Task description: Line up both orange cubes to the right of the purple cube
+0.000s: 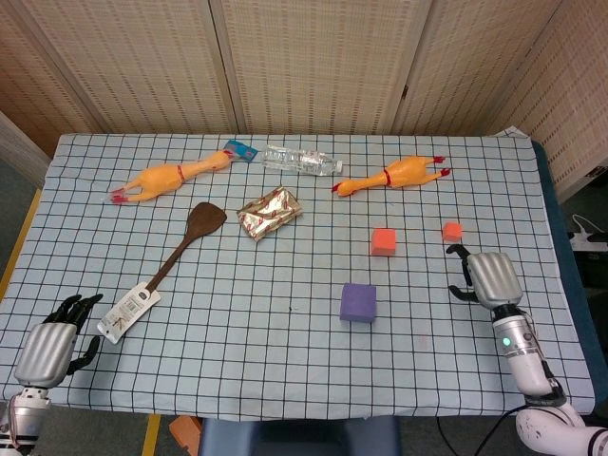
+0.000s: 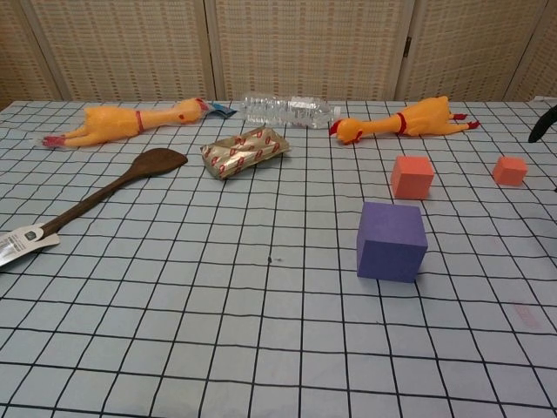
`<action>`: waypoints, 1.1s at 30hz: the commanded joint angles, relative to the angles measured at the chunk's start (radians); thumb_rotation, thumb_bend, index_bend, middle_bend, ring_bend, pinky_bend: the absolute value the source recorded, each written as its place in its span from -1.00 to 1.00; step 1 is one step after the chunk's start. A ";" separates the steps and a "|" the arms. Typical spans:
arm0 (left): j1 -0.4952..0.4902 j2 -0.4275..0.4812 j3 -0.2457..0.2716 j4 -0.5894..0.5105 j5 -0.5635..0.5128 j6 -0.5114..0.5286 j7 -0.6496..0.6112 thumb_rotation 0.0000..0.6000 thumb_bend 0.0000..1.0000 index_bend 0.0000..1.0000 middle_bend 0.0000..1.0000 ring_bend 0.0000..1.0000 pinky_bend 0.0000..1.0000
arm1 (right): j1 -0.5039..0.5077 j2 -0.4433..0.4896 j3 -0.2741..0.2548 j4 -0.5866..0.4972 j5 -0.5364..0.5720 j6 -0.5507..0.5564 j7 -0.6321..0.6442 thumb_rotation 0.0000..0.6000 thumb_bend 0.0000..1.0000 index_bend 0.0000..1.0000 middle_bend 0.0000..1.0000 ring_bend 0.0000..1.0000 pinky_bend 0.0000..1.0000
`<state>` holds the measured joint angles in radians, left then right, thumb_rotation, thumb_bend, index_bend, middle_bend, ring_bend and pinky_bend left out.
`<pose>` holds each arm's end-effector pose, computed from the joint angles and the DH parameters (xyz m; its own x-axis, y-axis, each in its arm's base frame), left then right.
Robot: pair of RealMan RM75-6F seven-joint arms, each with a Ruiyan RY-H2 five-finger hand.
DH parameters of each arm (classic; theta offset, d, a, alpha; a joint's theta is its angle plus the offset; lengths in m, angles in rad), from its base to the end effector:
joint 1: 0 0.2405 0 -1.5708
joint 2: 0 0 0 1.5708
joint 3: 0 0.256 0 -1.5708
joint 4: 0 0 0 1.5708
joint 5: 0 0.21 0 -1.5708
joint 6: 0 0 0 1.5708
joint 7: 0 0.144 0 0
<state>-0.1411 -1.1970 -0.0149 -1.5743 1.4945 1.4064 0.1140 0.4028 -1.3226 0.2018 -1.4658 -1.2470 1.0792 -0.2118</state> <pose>-0.3085 0.1904 0.1221 0.4673 0.0914 0.8794 0.8840 -0.0662 -0.4628 -0.2773 -0.3056 0.0853 0.4653 -0.1533 0.8718 -0.8852 -0.0841 0.4576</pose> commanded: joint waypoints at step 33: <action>-0.011 0.016 0.023 -0.014 0.021 -0.027 -0.020 1.00 -0.10 -0.68 -0.51 -0.76 -0.26 | 0.308 -0.350 0.148 0.271 0.458 -0.167 -0.205 1.00 -0.82 -0.44 0.59 0.80 0.98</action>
<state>-0.1522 -1.1817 0.0082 -1.5879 1.5158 1.3791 0.0954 0.7005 -1.6617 0.3453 -1.2076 -0.8016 0.9147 -0.4065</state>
